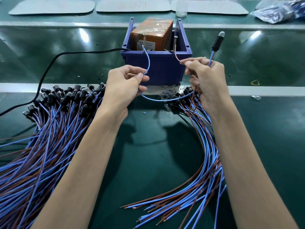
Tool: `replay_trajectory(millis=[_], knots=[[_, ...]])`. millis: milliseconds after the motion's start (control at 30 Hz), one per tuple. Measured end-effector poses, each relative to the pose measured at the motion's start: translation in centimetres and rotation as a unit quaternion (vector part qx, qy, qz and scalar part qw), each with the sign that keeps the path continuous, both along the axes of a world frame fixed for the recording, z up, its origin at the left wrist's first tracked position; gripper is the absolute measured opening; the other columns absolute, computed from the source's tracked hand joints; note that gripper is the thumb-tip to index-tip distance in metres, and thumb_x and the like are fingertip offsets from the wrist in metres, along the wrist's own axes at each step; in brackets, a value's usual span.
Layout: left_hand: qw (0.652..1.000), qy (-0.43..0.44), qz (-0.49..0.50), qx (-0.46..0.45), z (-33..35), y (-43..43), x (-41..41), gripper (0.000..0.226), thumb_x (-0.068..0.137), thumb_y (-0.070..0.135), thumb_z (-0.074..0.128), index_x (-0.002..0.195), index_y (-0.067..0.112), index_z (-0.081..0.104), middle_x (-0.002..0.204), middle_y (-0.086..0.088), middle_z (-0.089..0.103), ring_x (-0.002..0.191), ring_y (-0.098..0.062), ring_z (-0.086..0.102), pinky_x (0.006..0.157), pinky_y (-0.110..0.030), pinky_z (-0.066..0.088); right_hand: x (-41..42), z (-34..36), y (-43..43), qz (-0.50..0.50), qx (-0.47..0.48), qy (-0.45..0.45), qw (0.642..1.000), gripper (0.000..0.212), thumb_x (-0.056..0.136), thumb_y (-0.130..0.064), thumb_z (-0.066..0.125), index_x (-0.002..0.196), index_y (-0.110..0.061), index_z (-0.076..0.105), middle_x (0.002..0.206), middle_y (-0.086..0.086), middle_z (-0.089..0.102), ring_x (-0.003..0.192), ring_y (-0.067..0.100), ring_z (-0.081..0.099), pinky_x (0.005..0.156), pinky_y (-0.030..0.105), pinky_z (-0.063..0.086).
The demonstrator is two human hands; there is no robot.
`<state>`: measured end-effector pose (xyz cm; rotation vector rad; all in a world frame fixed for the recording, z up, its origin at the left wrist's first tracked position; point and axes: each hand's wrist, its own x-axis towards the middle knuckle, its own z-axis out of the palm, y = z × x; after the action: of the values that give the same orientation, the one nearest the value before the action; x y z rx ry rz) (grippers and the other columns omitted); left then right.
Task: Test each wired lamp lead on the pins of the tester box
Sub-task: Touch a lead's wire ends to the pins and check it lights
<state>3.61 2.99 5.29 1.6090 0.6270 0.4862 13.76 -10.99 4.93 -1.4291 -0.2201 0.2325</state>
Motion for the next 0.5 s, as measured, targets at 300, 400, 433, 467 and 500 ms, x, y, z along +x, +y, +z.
replay_trajectory(millis=[300,400,433,467,500], knots=[[1.0,0.003,-0.011,0.014,0.07,0.05,-0.03,0.027,0.096,0.004,0.051,0.079,0.02,0.064,0.076,0.003,0.066,0.041,0.002,0.051,0.047,-0.009,0.042,0.03,-0.13,-0.01,0.011,0.0,-0.006,1.0,0.024,0.085,0.001,0.053,0.071,-0.01,0.069,0.05,-0.007,0.05,0.039,0.006,0.025,0.036,0.015,0.021],[1.0,0.004,-0.013,0.015,0.04,0.03,0.0,0.026,0.096,0.004,0.051,0.08,0.02,0.064,0.076,0.003,0.066,0.041,0.002,0.05,0.047,-0.01,0.042,0.09,-0.15,0.08,0.015,0.002,-0.009,1.0,0.026,0.084,0.001,0.052,0.068,-0.012,0.068,0.049,-0.005,0.048,0.038,0.005,0.025,0.035,0.015,0.021],[1.0,0.006,-0.014,0.016,0.03,0.04,0.03,0.026,0.096,0.004,0.051,0.08,0.02,0.064,0.076,0.004,0.066,0.041,0.002,0.05,0.047,-0.009,0.042,0.11,-0.17,0.13,0.017,0.003,-0.01,1.0,0.027,0.084,0.002,0.052,0.067,-0.012,0.068,0.049,-0.005,0.048,0.037,0.006,0.024,0.035,0.016,0.021],[1.0,0.007,-0.014,0.017,0.02,0.04,0.05,0.026,0.096,0.004,0.051,0.08,0.02,0.064,0.076,0.004,0.066,0.04,0.003,0.05,0.047,-0.009,0.042,0.13,-0.2,0.16,0.018,0.003,-0.01,1.0,0.028,0.084,0.002,0.052,0.066,-0.013,0.068,0.049,-0.005,0.047,0.037,0.006,0.024,0.035,0.016,0.021],[1.0,0.008,-0.013,0.018,0.01,0.04,0.06,0.026,0.096,0.004,0.051,0.08,0.02,0.064,0.076,0.004,0.066,0.04,0.003,0.05,0.047,-0.009,0.042,0.13,-0.23,0.19,0.018,0.003,-0.009,1.0,0.028,0.084,0.002,0.053,0.066,-0.013,0.067,0.049,-0.004,0.047,0.037,0.006,0.024,0.035,0.016,0.021]])
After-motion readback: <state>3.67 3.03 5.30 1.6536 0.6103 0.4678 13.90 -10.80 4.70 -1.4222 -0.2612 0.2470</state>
